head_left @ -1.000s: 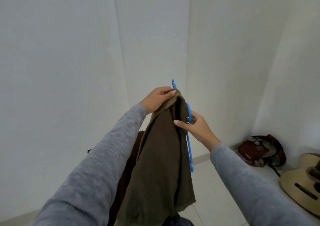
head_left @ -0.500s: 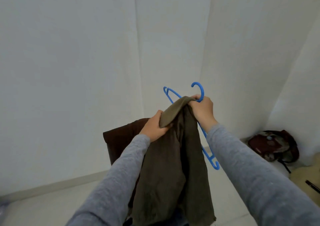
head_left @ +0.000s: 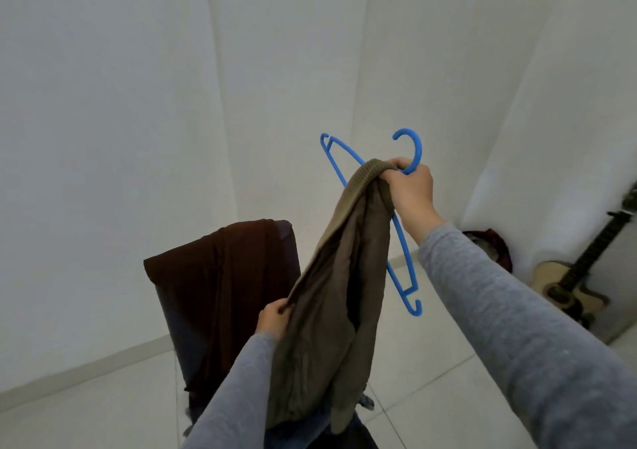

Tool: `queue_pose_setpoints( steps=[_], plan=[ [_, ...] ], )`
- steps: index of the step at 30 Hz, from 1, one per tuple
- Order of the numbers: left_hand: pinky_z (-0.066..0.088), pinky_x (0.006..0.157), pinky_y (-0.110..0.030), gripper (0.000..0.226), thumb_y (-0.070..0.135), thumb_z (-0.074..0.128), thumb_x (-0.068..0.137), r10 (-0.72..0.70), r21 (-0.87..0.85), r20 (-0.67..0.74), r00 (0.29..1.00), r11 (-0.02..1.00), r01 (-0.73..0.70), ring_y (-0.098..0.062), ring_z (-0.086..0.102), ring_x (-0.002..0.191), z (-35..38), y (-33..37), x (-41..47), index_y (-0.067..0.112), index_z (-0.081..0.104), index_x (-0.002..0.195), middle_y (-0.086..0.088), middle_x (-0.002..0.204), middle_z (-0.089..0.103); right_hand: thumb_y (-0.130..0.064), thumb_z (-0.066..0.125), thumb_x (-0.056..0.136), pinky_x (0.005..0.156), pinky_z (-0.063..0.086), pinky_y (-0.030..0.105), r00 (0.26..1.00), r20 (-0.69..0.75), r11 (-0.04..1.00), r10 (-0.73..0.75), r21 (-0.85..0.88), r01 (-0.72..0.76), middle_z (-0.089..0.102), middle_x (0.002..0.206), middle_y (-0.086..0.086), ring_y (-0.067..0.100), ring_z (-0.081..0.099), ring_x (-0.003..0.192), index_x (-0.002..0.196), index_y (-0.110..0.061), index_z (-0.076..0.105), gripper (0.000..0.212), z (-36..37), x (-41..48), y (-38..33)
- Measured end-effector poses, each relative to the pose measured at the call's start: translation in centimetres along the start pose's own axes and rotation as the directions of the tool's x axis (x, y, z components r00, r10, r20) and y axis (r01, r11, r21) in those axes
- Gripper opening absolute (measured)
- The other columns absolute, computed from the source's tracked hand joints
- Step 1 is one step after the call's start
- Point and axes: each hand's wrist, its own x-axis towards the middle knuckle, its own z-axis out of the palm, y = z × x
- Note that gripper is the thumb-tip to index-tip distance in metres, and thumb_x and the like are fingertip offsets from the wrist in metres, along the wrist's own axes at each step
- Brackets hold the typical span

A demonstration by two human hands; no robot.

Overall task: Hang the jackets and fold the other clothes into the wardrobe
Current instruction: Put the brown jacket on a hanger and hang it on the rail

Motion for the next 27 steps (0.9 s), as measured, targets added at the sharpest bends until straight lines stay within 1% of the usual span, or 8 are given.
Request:
queue_pose_setpoints(
  steps=[1,4,6,10,15,20,23,27],
  plan=[
    [0.045,0.067,-0.022,0.024,0.016,0.053,0.092,-0.021,0.015,-0.001,1.000,1.000,0.021,-0.016,0.062,0.084,0.3,-0.4,0.3,0.028,0.066,0.076,0.000,0.083,0.068,-0.002,0.054,0.085,0.063,0.045,0.020,1.000,-0.020,1.000,-0.001,-0.004,0.001,0.058,0.069,-0.001,0.009,0.052,0.067,0.067,-0.016,0.061,0.024,-0.4,0.1,0.1],
    [0.045,0.074,-0.030,0.022,0.020,0.052,0.093,-0.033,0.032,-0.049,0.998,0.999,0.034,-0.026,0.061,0.088,0.1,-0.2,1.4,0.018,0.065,0.075,-0.006,0.083,0.066,-0.002,0.054,0.086,0.062,0.046,0.017,0.999,-0.048,1.000,0.003,-0.001,-0.003,0.059,0.070,-0.002,0.008,0.053,0.067,0.069,-0.015,0.062,0.022,-1.5,0.1,0.5],
    [0.038,0.074,-0.029,0.024,0.021,0.048,0.096,0.025,0.019,-0.123,0.992,1.000,-0.023,-0.027,0.058,0.089,-0.5,1.3,2.3,0.017,0.059,0.075,-0.006,0.082,0.061,-0.003,0.055,0.085,0.064,0.046,0.017,0.998,-0.057,0.999,0.000,-0.040,-0.002,0.060,0.071,-0.002,0.008,0.054,0.068,0.073,-0.013,0.064,0.019,-2.6,0.0,1.1],
    [0.036,0.074,-0.025,0.022,0.017,0.048,0.097,0.209,-0.018,-0.200,0.957,0.976,-0.217,-0.019,0.054,0.084,-2.5,5.2,2.7,0.018,0.058,0.077,0.001,0.079,0.060,-0.004,0.056,0.086,0.067,0.048,0.020,0.999,-0.038,0.993,0.009,-0.115,-0.013,0.062,0.074,0.001,0.009,0.056,0.071,0.081,-0.008,0.067,0.013,-4.3,-0.2,2.8],
    [0.035,0.079,-0.023,0.016,0.020,0.046,0.097,0.433,0.163,-0.234,0.870,0.900,-0.404,-0.019,0.055,0.088,-6.2,12.5,3.5,0.015,0.060,0.092,-0.001,0.089,0.062,-0.004,0.056,0.085,0.063,0.045,0.019,0.999,0.000,0.990,0.043,-0.136,-0.043,0.060,0.072,0.001,0.011,0.054,0.069,0.080,-0.006,0.067,0.012,-4.6,0.2,4.0],
    [0.036,0.072,-0.021,0.019,0.021,0.045,0.097,0.661,0.332,-0.261,0.704,0.746,-0.577,-0.021,0.057,0.086,-8.3,21.9,2.4,0.011,0.062,0.095,-0.007,0.090,0.064,-0.003,0.056,0.083,0.062,0.043,0.024,0.988,0.131,0.975,0.081,-0.219,-0.051,0.058,0.070,0.005,0.017,0.053,0.071,0.077,0.000,0.065,0.011,-4.2,-0.1,5.8],
    [0.038,0.079,-0.027,0.024,0.025,0.046,0.097,0.699,0.461,-0.249,0.670,0.694,-0.553,-0.026,0.058,0.093,-9.6,26.5,1.9,0.009,0.064,0.098,-0.014,0.099,0.066,-0.003,0.063,0.081,0.060,0.043,0.019,0.963,0.238,0.960,0.129,-0.273,-0.061,0.063,0.077,0.003,0.013,0.057,0.075,0.079,-0.007,0.068,0.006,-3.6,-0.4,5.9],
    [0.041,0.083,-0.031,0.027,0.027,0.045,0.096,0.654,0.536,-0.282,0.702,0.714,-0.451,-0.031,0.057,0.099,-10.4,27.9,1.9,0.008,0.065,0.099,-0.017,0.105,0.065,0.008,0.062,0.079,0.069,0.050,0.024,0.923,0.339,0.975,0.180,-0.189,-0.121,0.068,0.087,0.004,0.018,0.063,0.083,0.076,-0.009,0.066,0.018,-2.4,-0.9,5.3]
  ],
)
